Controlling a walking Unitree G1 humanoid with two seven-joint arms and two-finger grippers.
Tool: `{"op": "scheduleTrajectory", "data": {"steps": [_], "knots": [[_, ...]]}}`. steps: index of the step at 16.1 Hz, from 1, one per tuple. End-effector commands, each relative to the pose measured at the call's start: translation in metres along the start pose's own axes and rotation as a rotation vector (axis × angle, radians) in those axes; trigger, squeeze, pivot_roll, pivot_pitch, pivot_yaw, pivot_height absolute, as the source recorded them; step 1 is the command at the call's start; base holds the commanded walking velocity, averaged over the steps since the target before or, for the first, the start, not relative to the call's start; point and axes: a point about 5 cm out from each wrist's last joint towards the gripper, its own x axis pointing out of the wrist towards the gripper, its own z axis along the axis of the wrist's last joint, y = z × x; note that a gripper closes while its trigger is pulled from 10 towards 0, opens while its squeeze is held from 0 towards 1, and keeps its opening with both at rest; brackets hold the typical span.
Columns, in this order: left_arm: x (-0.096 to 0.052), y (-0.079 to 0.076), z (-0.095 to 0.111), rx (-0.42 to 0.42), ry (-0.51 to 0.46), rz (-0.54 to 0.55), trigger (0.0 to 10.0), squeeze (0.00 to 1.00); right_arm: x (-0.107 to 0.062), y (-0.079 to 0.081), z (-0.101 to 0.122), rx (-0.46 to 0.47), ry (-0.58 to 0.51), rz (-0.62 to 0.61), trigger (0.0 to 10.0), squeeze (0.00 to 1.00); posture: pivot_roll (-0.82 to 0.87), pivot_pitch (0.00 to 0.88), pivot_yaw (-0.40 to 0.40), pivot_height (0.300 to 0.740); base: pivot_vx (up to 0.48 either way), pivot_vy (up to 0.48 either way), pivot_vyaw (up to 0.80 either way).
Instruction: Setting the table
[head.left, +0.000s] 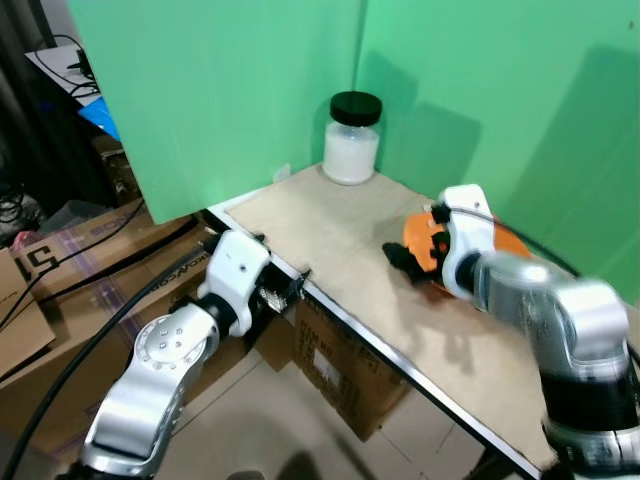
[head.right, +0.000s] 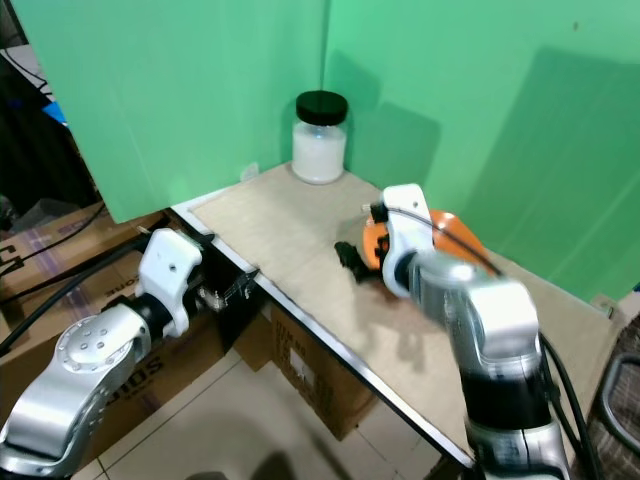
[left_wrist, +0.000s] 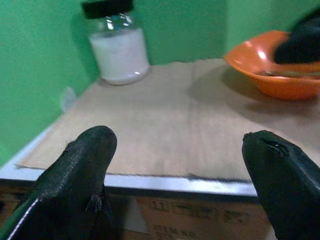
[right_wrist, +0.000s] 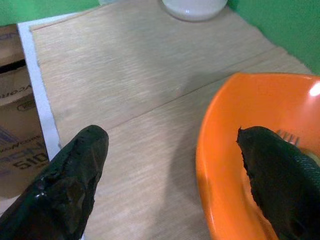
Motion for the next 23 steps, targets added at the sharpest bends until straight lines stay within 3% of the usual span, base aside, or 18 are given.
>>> {"op": "scheduleTrajectory", "data": {"steps": [1,4,7,11,13,14,15,16,17,18,19,20,21,22,23], "knots": [[-0.002,-0.009,0.004,0.004,-0.009,-0.109,10.0,0.00,-0.001,-0.015,0.006,0.062,0.034,-0.056,10.0,0.00,0.06,0.000,-0.061,0.740,0.000,0.000,0.00],[-0.008,-0.020,0.009,-0.007,-0.018,-0.273,10.0,0.00,-0.005,-0.031,0.014,0.120,0.088,-0.093,10.0,0.00,0.06,0.000,-0.070,0.740,0.000,0.000,0.00],[-0.016,-0.032,0.013,-0.038,-0.011,-0.453,10.0,0.00,-0.015,-0.056,0.004,0.162,0.181,-0.160,10.0,0.00,0.06,0.000,-0.074,0.740,0.000,0.000,0.00],[-0.017,-0.033,0.013,-0.029,0.000,-0.488,10.0,0.00,-0.024,-0.076,-0.009,0.212,0.244,-0.202,10.0,0.00,0.05,0.000,-0.068,0.740,0.000,0.000,0.00],[-0.017,-0.033,0.014,-0.027,0.000,-0.490,10.0,0.00,-0.025,-0.083,-0.014,0.211,0.265,-0.222,6.7,0.00,0.05,0.000,-0.067,0.740,0.000,0.000,0.00],[-0.016,-0.033,0.013,-0.026,0.000,-0.491,10.0,0.00,-0.024,-0.085,-0.016,0.210,0.272,-0.231,2.8,0.00,0.05,0.000,-0.069,0.740,0.000,0.000,0.00],[-0.016,-0.033,0.013,-0.025,0.000,-0.492,10.0,0.00,-0.023,-0.086,-0.017,0.204,0.279,-0.237,0.5,0.00,0.05,0.000,-0.069,0.740,0.000,0.000,0.00],[-0.016,-0.033,0.013,-0.024,0.001,-0.492,10.0,0.00,-0.021,-0.085,-0.018,0.200,0.285,-0.232,1.5,0.00,0.05,0.000,-0.070,0.740,0.000,0.000,0.00],[-0.016,-0.033,0.013,-0.022,0.001,-0.490,10.0,0.00,-0.019,-0.084,-0.020,0.182,0.298,-0.232,4.7,0.00,0.05,0.000,-0.071,0.740,0.000,0.000,0.00],[-0.016,-0.033,0.013,-0.021,0.001,-0.489,10.0,0.00,-0.018,-0.083,-0.020,0.174,0.302,-0.233,4.7,0.00,0.05,0.000,-0.071,0.740,0.000,0.000,0.00],[-0.015,-0.033,0.013,-0.020,0.001,-0.485,10.0,0.00,-0.015,-0.084,-0.021,0.168,0.306,-0.239,9.6,0.00,0.05,0.000,-0.072,0.740,0.000,0.000,0.00],[-0.015,-0.033,0.013,-0.018,0.001,-0.483,10.0,0.00,-0.013,-0.086,-0.021,0.171,0.303,-0.247,3.3,0.00,0.05,0.000,-0.072,0.740,0.000,0.000,0.00],[-0.016,-0.033,0.013,-0.016,0.001,-0.482,10.0,0.00,-0.011,-0.087,-0.021,0.170,0.302,-0.254,0.0,0.00,0.05,0.000,-0.072,0.740,0.000,0.000,0.00],[-0.016,-0.033,0.013,-0.015,0.001,-0.482,10.0,0.00,-0.010,-0.088,-0.021,0.167,0.305,-0.257,0.4,0.00,0.05,0.000,-0.072,0.740,0.000,0.000,0.00],[-0.015,-0.033,0.013,-0.014,0.000,-0.482,10.0,0.00,-0.010,-0.089,-0.021,0.166,0.307,-0.258,6.7,0.00,0.05,0.000,-0.072,0.740,0.000,0.000,0.00]]}}
